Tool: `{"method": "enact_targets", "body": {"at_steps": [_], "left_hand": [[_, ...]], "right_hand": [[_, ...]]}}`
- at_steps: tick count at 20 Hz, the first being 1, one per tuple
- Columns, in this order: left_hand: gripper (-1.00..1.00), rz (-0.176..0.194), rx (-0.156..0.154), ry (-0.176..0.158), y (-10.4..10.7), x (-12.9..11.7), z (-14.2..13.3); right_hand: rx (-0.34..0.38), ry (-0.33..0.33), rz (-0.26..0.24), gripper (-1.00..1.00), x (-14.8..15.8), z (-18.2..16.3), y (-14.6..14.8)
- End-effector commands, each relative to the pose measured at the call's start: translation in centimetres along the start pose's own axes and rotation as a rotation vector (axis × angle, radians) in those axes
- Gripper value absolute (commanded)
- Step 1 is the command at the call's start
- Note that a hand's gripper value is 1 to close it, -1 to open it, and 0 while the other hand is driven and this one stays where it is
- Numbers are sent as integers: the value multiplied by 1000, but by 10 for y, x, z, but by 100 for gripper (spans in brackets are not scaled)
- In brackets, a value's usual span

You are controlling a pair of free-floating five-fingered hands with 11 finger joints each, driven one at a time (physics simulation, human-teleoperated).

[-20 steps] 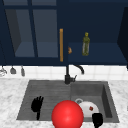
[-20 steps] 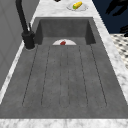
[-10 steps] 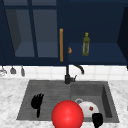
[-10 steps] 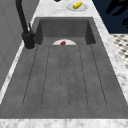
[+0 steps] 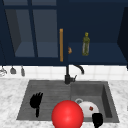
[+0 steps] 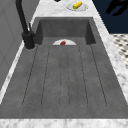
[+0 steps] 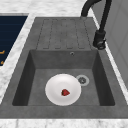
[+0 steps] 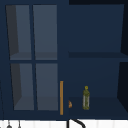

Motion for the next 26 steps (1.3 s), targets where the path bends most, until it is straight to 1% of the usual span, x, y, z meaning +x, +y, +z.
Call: {"method": "enact_targets", "body": {"at_steps": [1,2,3,4,5,7,8,9,10,11,12,14,21,22,23,26], "left_hand": [[-100,31,136,62,4,8,0],[-100,37,136,55,5,4,0],[-100,35,119,40,5,4,1],[-100,0,10,24,4,5,0],[-100,3,6,0,4,4,0],[-100,2,5,0,4,4,0],[-100,16,6,1,2,4,1],[-100,11,9,20,5,4,0],[-100,13,30,50,14,6,-4],[-100,5,58,63,18,7,-6],[-100,1,74,66,24,9,-7],[-100,2,92,66,33,11,-8],[-100,3,114,62,60,16,-17],[-100,2,127,66,62,16,-16],[-100,2,129,67,65,17,-17],[-100,11,153,67,70,19,-16]], "right_hand": [[0,0,0,0,0,0,0],[0,0,0,0,0,0,0],[0,0,0,0,0,0,0],[0,0,0,0,0,0,0],[0,0,0,0,0,0,0],[0,0,0,0,0,0,0],[0,0,0,0,0,0,0],[0,0,0,0,0,0,0],[0,0,0,0,0,0,0],[0,0,0,0,0,0,0],[0,0,0,0,0,0,0],[0,0,0,0,0,0,0],[0,0,0,0,0,0,0],[0,0,0,0,0,0,0],[0,0,0,0,0,0,0],[0,0,0,0,0,0,0]]}}
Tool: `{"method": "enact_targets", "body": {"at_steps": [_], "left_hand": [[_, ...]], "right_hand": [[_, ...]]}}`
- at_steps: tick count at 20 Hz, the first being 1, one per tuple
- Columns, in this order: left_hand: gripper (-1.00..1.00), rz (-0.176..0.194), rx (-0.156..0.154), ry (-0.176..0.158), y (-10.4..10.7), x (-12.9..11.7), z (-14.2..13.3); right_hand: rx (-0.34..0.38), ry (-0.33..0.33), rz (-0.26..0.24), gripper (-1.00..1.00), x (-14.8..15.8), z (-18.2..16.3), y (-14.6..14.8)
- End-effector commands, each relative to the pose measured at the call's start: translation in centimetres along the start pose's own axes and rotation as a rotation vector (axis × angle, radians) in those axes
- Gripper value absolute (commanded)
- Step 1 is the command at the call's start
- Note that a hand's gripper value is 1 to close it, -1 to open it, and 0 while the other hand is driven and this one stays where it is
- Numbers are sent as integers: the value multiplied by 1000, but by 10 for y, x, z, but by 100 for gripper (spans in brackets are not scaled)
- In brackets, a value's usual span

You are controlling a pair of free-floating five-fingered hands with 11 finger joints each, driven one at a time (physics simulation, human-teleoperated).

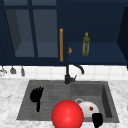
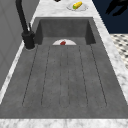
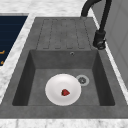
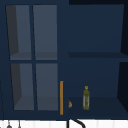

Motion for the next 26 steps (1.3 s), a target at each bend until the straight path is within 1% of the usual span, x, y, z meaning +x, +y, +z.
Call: {"method": "enact_targets", "body": {"at_steps": [1,5,10,11,12,13,14,15,16,17,18,19,20,21,23,24,25,26], "left_hand": [[-100,8,131,62,7,3,-1],[-100,29,143,55,10,5,-1],[-100,68,152,47,9,6,-2],[-100,70,154,46,9,7,-2],[-100,59,157,42,9,6,-2],[-100,12,135,45,13,5,-3],[-100,-2,30,5,9,7,-2],[-100,12,29,-4,9,9,-3],[-100,18,29,-4,10,6,-3],[-100,16,29,-4,8,8,-2],[-100,5,35,-6,9,11,-1],[-100,10,31,-5,15,8,-9],[-100,17,43,-6,26,7,-12],[-100,20,77,-12,32,11,-8],[-100,25,93,-8,44,7,-21],[-100,23,106,-8,47,7,-24],[-100,24,109,-8,52,7,-27],[-100,22,121,-4,55,7,-32]], "right_hand": [[0,0,0,0,0,0,0],[0,0,0,0,0,0,0],[0,0,0,0,0,0,0],[0,0,0,0,0,0,0],[0,0,0,0,0,0,0],[0,0,0,0,0,0,0],[0,0,0,0,0,0,0],[0,0,0,0,0,0,0],[0,0,0,0,0,0,0],[0,0,0,0,0,0,0],[0,0,0,0,0,0,0],[0,0,0,0,0,0,0],[0,0,0,0,0,0,0],[0,0,0,0,0,0,0],[0,0,0,0,0,0,0],[0,0,0,0,0,0,0],[0,0,0,0,0,0,0],[0,0,0,0,0,0,0]]}}
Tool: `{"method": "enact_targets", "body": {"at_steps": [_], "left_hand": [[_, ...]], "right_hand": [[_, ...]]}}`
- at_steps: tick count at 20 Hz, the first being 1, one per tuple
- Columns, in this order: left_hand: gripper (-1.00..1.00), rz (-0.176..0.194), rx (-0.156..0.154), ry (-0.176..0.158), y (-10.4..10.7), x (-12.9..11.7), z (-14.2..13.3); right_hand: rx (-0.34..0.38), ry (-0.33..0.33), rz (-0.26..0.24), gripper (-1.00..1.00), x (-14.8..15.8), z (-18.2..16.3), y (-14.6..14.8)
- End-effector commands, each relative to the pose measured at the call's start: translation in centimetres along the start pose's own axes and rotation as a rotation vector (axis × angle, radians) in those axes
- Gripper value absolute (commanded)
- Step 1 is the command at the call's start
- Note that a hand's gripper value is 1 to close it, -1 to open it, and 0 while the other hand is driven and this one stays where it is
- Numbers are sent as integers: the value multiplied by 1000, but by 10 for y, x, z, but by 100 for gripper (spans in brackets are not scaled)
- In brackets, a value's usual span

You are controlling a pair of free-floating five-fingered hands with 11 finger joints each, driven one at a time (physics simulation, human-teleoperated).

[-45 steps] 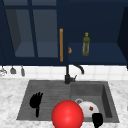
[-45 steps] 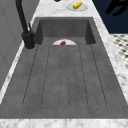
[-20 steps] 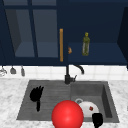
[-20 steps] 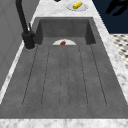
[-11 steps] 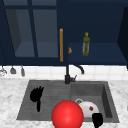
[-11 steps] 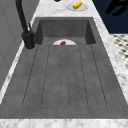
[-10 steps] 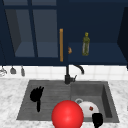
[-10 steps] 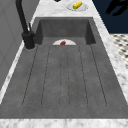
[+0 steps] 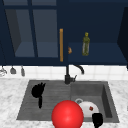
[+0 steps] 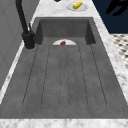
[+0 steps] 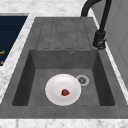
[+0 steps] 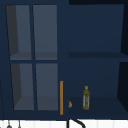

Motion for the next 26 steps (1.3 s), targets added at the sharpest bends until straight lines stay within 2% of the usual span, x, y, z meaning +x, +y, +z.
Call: {"method": "enact_targets", "body": {"at_steps": [1,5,9,15,26], "left_hand": [[-100,1,90,3,15,0,-17],[-100,6,107,3,28,4,-32],[-100,33,155,11,30,11,-39],[-100,59,204,30,29,15,-40],[-100,83,234,24,29,20,-42]], "right_hand": [[0,0,0,0,0,0,0],[0,0,0,0,0,0,0],[0,0,0,0,0,0,0],[0,0,0,0,0,0,0],[0,0,0,0,0,0,0]]}}
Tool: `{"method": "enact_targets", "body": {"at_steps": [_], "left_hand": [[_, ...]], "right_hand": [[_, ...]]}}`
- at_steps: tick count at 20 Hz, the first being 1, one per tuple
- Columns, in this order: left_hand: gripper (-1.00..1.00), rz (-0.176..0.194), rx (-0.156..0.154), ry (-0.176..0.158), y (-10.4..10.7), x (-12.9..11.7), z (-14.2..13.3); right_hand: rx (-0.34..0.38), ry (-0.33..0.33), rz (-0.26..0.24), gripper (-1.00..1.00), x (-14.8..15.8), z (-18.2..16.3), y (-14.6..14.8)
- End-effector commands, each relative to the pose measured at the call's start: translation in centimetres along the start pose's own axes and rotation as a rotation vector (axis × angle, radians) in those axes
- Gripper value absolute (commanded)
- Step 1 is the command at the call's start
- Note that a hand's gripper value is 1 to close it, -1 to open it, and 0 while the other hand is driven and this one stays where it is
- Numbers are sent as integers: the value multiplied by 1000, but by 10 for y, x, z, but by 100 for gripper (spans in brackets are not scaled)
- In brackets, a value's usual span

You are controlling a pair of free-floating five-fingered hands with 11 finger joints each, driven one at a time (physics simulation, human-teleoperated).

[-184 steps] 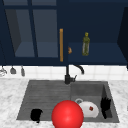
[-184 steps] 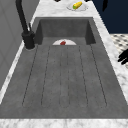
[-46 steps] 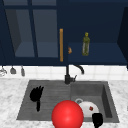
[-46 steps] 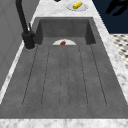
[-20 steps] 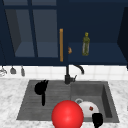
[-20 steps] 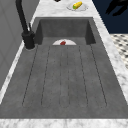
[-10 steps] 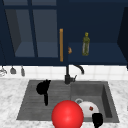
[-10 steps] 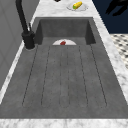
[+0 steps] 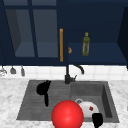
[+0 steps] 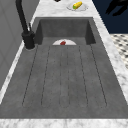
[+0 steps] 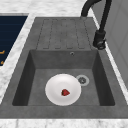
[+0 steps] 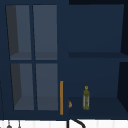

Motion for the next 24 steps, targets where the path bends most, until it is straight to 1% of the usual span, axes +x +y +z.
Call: {"method": "enact_targets", "body": {"at_steps": [1,2,3,4,5,12,13,15,16,18,22,24], "left_hand": [[-100,50,136,48,0,2,0],[-100,51,139,49,0,2,0],[-100,44,143,52,-1,4,0],[-100,36,145,47,1,5,-1],[-100,33,149,55,1,9,0],[-100,38,165,52,0,21,0],[-100,50,166,49,-1,20,-1],[-100,59,169,38,-1,25,2],[-100,55,167,13,1,24,7],[-100,50,173,-15,2,23,12],[-100,49,205,-33,5,23,22],[-100,51,227,-21,6,27,25]], "right_hand": [[0,0,0,0,0,0,0],[0,0,0,0,0,0,0],[0,0,0,0,0,0,0],[0,0,0,0,0,0,0],[0,0,0,0,0,0,0],[0,0,0,0,0,0,0],[0,0,0,0,0,0,0],[0,0,0,0,0,0,0],[0,0,0,0,0,0,0],[0,0,0,0,0,0,0],[0,0,0,0,0,0,0],[0,0,0,0,0,0,0]]}}
